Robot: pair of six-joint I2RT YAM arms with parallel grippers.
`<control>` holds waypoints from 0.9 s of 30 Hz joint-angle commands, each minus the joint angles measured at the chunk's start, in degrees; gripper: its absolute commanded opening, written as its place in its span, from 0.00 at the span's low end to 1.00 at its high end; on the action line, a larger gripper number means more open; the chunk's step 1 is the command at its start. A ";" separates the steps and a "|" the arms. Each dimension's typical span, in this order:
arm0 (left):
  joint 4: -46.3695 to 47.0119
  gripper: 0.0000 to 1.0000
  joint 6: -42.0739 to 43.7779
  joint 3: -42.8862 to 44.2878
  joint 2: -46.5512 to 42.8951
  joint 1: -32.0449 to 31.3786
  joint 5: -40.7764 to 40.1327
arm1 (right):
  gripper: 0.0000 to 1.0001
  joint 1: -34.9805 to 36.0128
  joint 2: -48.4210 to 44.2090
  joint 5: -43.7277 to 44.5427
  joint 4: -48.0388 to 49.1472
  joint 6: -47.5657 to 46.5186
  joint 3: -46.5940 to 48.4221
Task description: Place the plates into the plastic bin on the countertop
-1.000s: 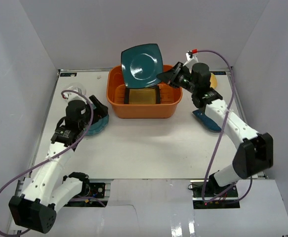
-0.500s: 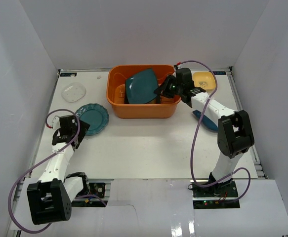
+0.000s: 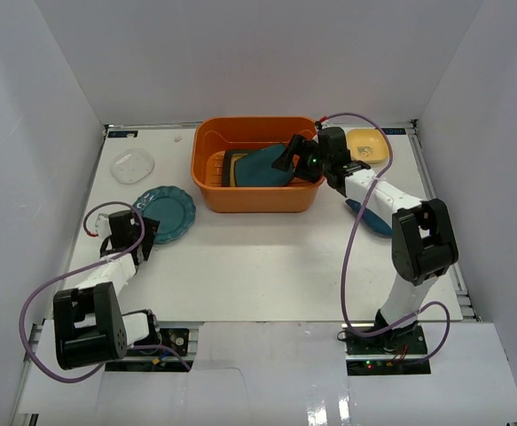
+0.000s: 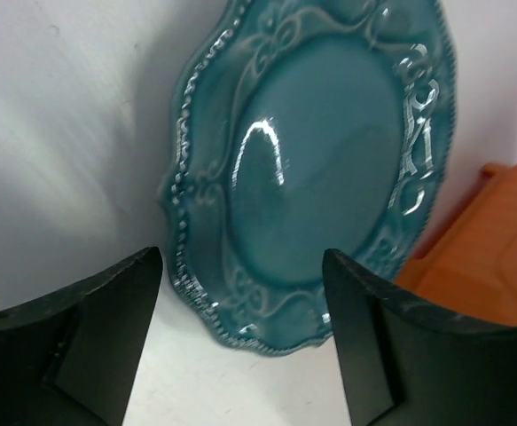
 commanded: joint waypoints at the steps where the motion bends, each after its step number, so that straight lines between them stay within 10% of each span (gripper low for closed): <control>1: 5.07 0.81 -3.59 -4.12 2.76 0.46 1.20 | 0.91 0.01 -6.76 -0.25 3.86 -2.55 0.02; 15: 13.78 0.00 -7.82 -13.96 -6.53 0.63 -2.14 | 0.90 -0.43 -38.72 -2.98 4.56 -2.11 -22.30; 20: 12.64 0.00 -5.89 -16.51 -15.93 0.63 -0.13 | 0.90 -2.89 -48.76 -1.13 2.54 0.95 -34.58; 27: 2.91 0.00 1.48 -10.82 -34.05 -0.24 3.57 | 0.90 -26.66 -54.04 -7.88 2.63 6.41 -48.04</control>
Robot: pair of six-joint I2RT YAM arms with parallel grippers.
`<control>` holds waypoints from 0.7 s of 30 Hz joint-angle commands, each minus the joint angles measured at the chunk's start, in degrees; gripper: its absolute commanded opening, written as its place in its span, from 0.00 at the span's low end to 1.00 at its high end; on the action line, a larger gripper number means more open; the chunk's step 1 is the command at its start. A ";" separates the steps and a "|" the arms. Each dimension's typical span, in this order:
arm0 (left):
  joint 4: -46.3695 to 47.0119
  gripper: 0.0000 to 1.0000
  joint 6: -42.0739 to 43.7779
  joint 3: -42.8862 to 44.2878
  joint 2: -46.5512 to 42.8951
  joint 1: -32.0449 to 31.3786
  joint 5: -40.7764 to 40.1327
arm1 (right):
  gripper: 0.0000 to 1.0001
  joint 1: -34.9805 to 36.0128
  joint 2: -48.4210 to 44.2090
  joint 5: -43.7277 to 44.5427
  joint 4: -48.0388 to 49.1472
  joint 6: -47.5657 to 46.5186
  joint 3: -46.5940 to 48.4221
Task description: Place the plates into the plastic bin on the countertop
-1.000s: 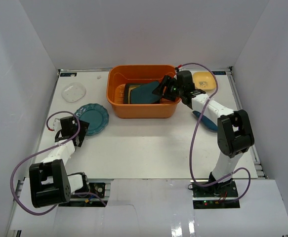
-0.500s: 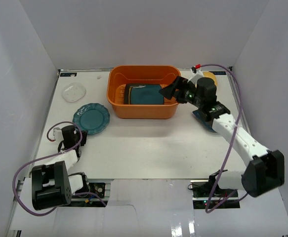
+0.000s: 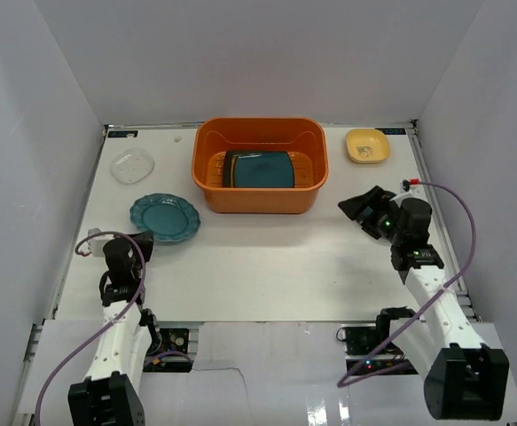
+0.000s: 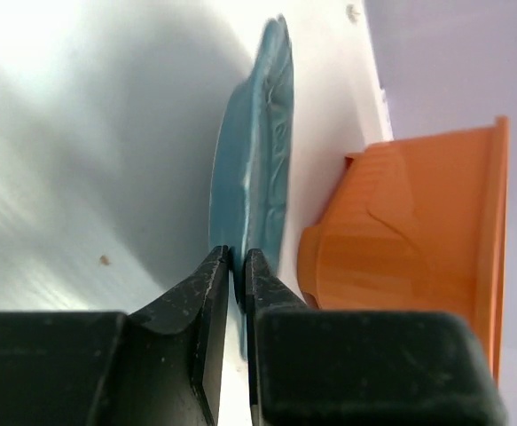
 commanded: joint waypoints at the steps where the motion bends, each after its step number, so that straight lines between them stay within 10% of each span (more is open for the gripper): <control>1: -4.57 0.00 6.37 6.65 -4.42 -1.88 1.48 | 0.91 -10.46 -2.05 -3.11 -0.37 2.59 -3.74; 8: -10.02 0.00 9.88 14.30 -8.02 -7.15 -2.91 | 0.95 -24.53 -4.43 5.14 -7.66 -1.46 -5.85; 21: -15.65 0.00 16.40 26.53 -13.03 -16.21 -7.50 | 0.94 -28.85 3.04 8.43 -6.18 2.59 -5.93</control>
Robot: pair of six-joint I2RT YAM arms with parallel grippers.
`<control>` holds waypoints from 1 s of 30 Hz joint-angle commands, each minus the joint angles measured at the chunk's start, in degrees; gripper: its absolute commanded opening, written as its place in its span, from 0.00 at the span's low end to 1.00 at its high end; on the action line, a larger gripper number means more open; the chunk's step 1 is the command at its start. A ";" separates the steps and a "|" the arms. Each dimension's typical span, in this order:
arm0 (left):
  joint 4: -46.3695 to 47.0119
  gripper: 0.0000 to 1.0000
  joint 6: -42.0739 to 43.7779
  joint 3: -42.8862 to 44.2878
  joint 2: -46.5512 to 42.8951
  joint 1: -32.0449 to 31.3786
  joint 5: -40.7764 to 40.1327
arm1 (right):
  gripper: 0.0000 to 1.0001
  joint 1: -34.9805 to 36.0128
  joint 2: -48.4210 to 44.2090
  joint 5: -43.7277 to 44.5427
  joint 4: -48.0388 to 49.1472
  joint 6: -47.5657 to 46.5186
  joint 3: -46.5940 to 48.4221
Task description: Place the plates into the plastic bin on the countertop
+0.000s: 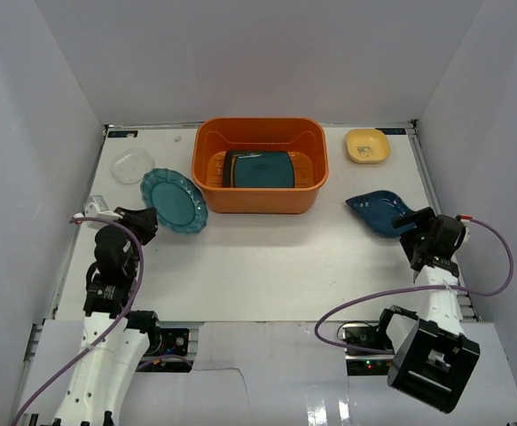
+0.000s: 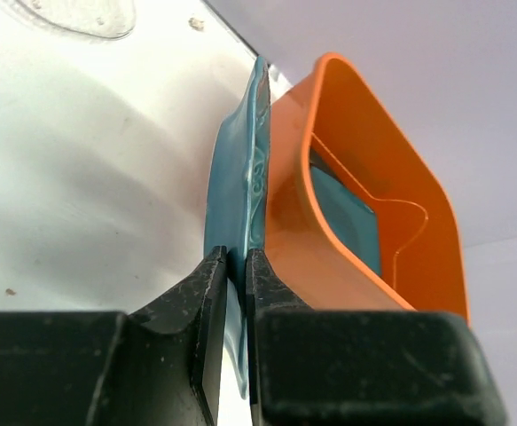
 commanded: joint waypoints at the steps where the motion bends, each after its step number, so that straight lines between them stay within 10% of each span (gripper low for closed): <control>1: 4.61 0.00 -0.96 4.28 -2.59 -0.94 1.03 | 0.96 0.06 0.42 -5.31 2.89 0.36 -0.45; 12: -7.95 0.00 1.85 20.69 -3.03 -1.12 3.66 | 0.91 30.46 -9.78 -18.25 3.78 -0.88 7.00; 19: -13.76 0.00 -0.07 28.09 -2.33 -3.05 8.75 | 0.90 59.69 1.25 -18.69 20.89 2.38 11.13; 30: -6.48 0.00 -10.27 28.28 2.07 -3.22 24.67 | 0.90 69.06 23.61 -24.41 43.50 7.56 23.01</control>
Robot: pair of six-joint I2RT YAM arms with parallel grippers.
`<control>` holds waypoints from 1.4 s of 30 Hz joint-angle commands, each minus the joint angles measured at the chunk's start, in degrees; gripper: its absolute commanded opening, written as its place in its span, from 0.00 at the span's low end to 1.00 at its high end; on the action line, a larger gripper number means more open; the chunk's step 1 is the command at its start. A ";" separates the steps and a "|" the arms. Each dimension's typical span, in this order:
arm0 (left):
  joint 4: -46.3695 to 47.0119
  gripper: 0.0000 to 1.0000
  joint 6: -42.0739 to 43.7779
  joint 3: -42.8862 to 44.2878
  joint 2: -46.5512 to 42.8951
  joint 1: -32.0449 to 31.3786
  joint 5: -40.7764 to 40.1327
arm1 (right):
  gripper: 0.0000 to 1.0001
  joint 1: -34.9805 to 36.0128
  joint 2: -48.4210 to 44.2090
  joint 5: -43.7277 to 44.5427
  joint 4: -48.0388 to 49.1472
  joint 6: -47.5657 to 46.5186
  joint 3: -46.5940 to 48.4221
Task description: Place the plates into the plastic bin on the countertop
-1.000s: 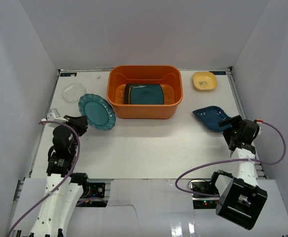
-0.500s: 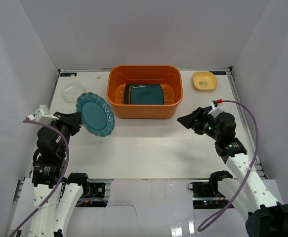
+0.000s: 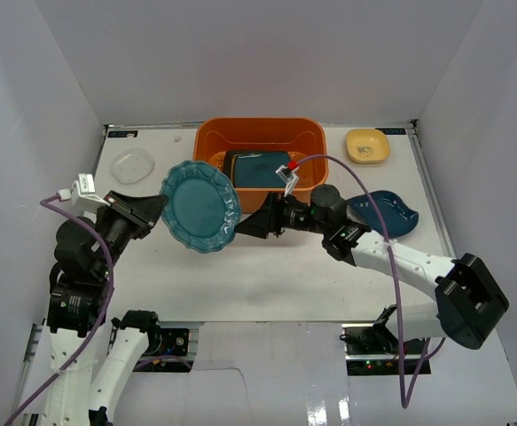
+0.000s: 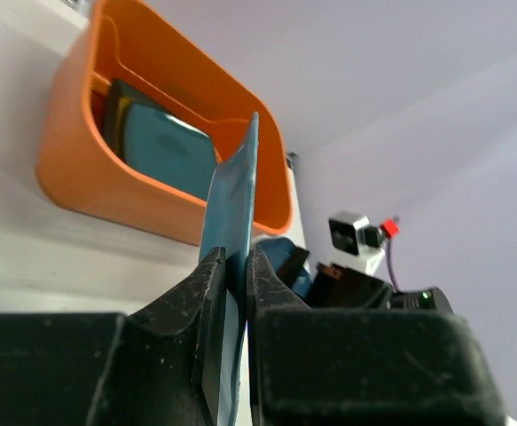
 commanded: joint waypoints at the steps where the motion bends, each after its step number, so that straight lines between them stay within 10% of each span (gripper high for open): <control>1: 13.04 0.00 -7.54 0.00 -0.58 -0.32 7.69 | 0.90 0.08 3.74 -2.24 11.70 3.06 3.10; 9: 21.05 0.00 -14.92 -5.90 0.48 -0.32 17.26 | 0.99 -0.18 8.16 -2.16 14.52 3.42 6.79; 10: 21.14 0.00 -14.67 -5.99 0.83 -0.32 17.36 | 0.90 -0.18 7.81 -1.03 15.31 3.76 6.53; 12: 20.71 0.00 -13.36 -6.16 1.44 -0.32 16.67 | 0.32 -0.62 6.50 0.73 16.19 4.12 5.48; 14: 20.18 0.00 -11.69 -6.16 1.88 -0.32 16.05 | 0.08 -1.32 5.18 3.62 15.50 4.38 4.95; 15: 19.91 0.00 -10.63 -5.55 2.58 -0.32 15.78 | 0.08 -1.85 4.56 4.25 14.71 4.38 5.03; 19: 15.45 0.72 -0.99 -0.81 6.36 -0.32 15.43 | 0.08 -8.43 2.36 6.97 1.83 2.10 11.68; 21: 14.21 0.82 1.67 0.77 8.90 -0.32 16.48 | 0.08 -12.81 3.40 7.16 -2.50 1.14 16.08; 33: 15.51 0.98 6.69 -6.42 14.09 -2.86 27.90 | 0.08 -21.72 28.34 12.34 -31.57 -11.77 52.99; 42: 17.97 0.98 6.69 -11.87 20.33 -19.02 16.60 | 0.08 -20.84 36.72 9.45 -32.14 -11.79 52.67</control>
